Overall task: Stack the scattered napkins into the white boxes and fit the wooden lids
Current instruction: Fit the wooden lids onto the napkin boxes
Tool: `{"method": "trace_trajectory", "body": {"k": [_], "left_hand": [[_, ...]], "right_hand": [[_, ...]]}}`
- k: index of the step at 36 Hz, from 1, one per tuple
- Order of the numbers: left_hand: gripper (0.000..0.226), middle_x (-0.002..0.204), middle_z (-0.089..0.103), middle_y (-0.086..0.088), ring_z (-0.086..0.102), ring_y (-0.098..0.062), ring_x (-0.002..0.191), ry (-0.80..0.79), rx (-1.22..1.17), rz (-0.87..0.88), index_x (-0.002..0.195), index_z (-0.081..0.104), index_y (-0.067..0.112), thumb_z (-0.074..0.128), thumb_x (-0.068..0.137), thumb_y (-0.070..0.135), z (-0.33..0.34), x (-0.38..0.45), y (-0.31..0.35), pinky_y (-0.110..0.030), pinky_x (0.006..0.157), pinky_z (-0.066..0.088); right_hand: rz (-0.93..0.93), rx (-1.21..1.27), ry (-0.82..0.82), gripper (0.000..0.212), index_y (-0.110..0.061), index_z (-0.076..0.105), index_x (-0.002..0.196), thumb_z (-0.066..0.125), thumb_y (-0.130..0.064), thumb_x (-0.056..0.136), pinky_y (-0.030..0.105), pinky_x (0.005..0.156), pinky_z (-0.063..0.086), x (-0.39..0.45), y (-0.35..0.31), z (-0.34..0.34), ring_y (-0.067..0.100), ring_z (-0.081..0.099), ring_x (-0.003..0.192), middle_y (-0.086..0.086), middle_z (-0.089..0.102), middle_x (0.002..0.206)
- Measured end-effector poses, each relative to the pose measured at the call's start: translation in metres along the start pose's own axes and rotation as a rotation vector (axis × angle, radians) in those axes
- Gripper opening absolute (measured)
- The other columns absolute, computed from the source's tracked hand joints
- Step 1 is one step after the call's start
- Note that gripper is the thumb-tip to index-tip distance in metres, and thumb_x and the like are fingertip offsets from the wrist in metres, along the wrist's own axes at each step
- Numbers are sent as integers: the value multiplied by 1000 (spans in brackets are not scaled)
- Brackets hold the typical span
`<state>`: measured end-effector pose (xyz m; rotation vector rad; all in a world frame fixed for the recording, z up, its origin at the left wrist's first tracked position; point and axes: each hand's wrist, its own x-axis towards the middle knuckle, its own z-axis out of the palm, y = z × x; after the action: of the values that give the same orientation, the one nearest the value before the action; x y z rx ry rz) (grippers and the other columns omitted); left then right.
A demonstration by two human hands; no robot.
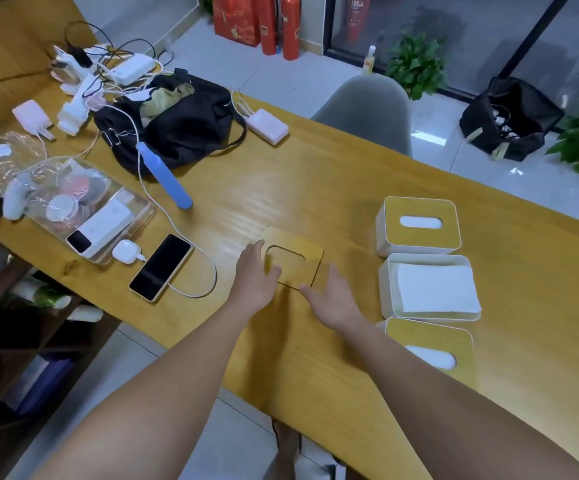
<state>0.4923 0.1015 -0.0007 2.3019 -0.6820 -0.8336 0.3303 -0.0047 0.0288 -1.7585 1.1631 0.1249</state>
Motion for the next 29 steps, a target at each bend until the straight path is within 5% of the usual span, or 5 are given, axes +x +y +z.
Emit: {"method": "trace_trajectory", "body": {"k": [11, 15, 17, 21, 29], "left_hand": [[73, 176, 24, -5, 23, -31, 162, -19, -133, -165, 173, 15, 20, 55, 112, 32, 4, 10, 9, -51, 125, 35], [67, 168, 26, -9, 39, -35, 150, 58, -205, -279, 170, 25, 19, 53, 113, 41, 0, 1, 17, -55, 113, 45], [58, 160, 32, -8, 57, -29, 120, 92, -277, -290, 163, 38, 16, 52, 113, 42, -1, -5, 23, -46, 95, 49], [36, 119, 62, -11, 54, -16, 80, 125, -362, -179, 125, 63, 13, 48, 112, 43, -2, -26, 48, -34, 64, 40], [32, 90, 52, 1, 50, -19, 79, -38, -398, -62, 103, 54, 18, 38, 116, 43, 29, -84, 125, -40, 67, 37]], "right_hand": [[-17, 221, -82, 105, -32, 23, 165, 68, -74, 80, 55, 123, 40, 47, 58, 39, 22, 38, 156, -7, 38, 169], [9, 388, -1, 68, -33, 48, 153, 76, -49, 92, 45, 117, 48, 7, 17, 16, 10, 57, 137, -13, 61, 149], [14, 475, 74, 50, -25, 51, 147, 72, -30, 102, 39, 116, 48, -13, 3, 4, 9, 59, 131, -9, 63, 142], [20, 483, 296, 55, -14, 43, 154, 68, -27, 106, 30, 108, 48, -42, 2, -21, 14, 61, 125, -2, 59, 138], [-18, 479, 495, 40, -22, 57, 145, 66, -24, 106, 42, 97, 60, -92, 35, -96, 8, 73, 105, -7, 64, 133]]}}
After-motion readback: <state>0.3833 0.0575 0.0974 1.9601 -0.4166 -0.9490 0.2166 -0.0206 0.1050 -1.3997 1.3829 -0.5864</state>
